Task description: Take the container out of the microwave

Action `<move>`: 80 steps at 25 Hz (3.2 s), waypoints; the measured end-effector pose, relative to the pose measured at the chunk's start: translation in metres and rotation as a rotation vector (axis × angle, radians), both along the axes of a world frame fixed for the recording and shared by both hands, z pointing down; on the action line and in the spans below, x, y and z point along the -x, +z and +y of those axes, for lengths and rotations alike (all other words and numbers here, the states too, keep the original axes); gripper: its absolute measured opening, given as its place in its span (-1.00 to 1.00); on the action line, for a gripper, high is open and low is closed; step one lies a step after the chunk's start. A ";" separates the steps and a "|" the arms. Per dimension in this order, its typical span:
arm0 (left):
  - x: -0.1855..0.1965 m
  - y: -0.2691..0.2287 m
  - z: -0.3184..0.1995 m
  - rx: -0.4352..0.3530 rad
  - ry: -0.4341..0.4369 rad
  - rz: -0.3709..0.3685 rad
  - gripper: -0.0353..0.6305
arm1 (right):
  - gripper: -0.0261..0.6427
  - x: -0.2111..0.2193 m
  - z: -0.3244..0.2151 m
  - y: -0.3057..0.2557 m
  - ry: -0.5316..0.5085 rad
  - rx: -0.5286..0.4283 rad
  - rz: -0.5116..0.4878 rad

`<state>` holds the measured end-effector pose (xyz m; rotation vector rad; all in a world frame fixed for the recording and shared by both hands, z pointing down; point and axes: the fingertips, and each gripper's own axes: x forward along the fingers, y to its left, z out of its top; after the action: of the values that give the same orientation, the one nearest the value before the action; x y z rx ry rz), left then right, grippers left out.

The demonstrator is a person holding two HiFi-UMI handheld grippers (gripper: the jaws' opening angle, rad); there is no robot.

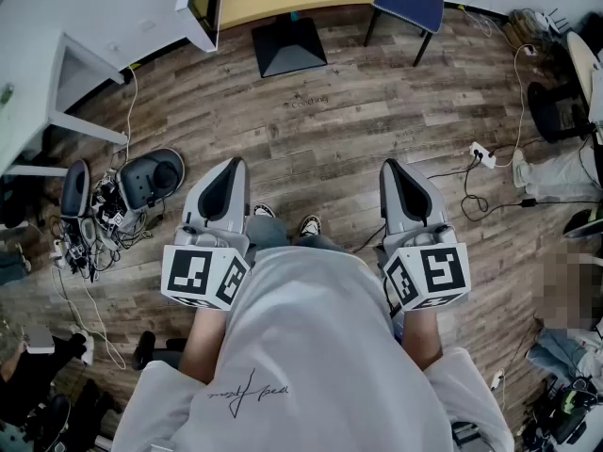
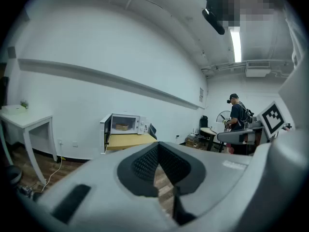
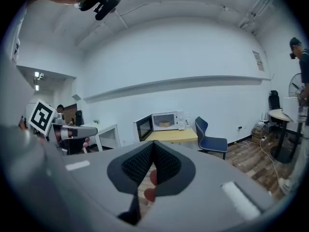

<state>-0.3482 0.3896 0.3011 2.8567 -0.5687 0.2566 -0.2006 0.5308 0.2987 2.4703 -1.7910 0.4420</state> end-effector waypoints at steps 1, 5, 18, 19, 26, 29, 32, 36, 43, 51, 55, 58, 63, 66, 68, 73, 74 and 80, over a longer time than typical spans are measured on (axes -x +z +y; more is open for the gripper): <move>0.000 0.001 0.000 0.010 -0.001 0.003 -0.90 | -0.89 0.000 0.000 0.001 0.000 -0.002 -0.003; -0.002 0.004 0.004 0.030 0.000 -0.001 -0.89 | -0.89 0.002 0.001 -0.001 -0.018 -0.012 -0.013; -0.021 0.015 -0.009 0.032 -0.004 -0.026 -0.90 | -0.89 -0.016 -0.018 0.007 -0.036 -0.046 -0.117; -0.024 0.016 -0.013 0.032 -0.002 -0.027 -0.90 | -0.89 -0.018 -0.022 0.008 -0.040 -0.045 -0.120; -0.055 0.020 -0.048 0.033 0.023 -0.008 -0.90 | -0.89 -0.036 -0.061 0.011 -0.058 -0.037 -0.104; -0.073 0.019 -0.067 -0.018 0.020 -0.020 -0.89 | -0.89 -0.050 -0.079 0.012 -0.062 -0.026 -0.103; -0.093 0.017 -0.095 -0.066 0.022 -0.049 -0.90 | -0.89 -0.070 -0.110 0.008 -0.057 -0.013 -0.098; -0.116 0.019 -0.130 -0.045 0.030 -0.057 -0.90 | -0.89 -0.098 -0.151 0.002 -0.052 0.001 -0.083; -0.154 0.013 -0.195 -0.122 0.047 -0.102 -0.90 | -0.89 -0.120 -0.232 0.011 -0.102 0.053 -0.108; -0.187 0.016 -0.251 -0.086 0.076 -0.093 -0.90 | -0.89 -0.145 -0.306 0.014 -0.134 0.086 -0.098; -0.199 0.016 -0.270 -0.057 0.085 -0.067 -0.90 | -0.89 -0.156 -0.331 0.014 -0.134 0.097 -0.086; -0.204 0.017 -0.281 -0.048 0.087 -0.068 -0.90 | -0.88 -0.161 -0.342 0.014 -0.134 0.103 -0.087; -0.211 0.019 -0.292 -0.036 0.112 -0.069 -0.90 | -0.88 -0.168 -0.353 0.012 -0.136 0.098 -0.096; -0.215 0.019 -0.294 -0.033 0.119 -0.067 -0.90 | -0.88 -0.166 -0.358 0.009 -0.166 0.081 -0.103; -0.216 0.020 -0.295 -0.029 0.114 -0.071 -0.90 | -0.89 -0.165 -0.360 0.007 -0.183 0.073 -0.102; -0.218 0.024 -0.299 -0.015 0.082 -0.078 -0.91 | -0.89 -0.167 -0.374 -0.002 -0.236 0.058 -0.082; -0.218 0.027 -0.300 -0.009 0.074 -0.085 -0.91 | -0.89 -0.169 -0.378 -0.003 -0.239 0.057 -0.070; -0.235 0.027 -0.320 -0.027 0.025 -0.108 -0.92 | -0.89 -0.194 -0.406 -0.004 -0.261 0.050 -0.037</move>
<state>-0.1137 0.0699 0.3277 2.8913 -0.5604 0.4128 -0.0067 0.1248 0.2944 2.1674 -2.0525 0.5074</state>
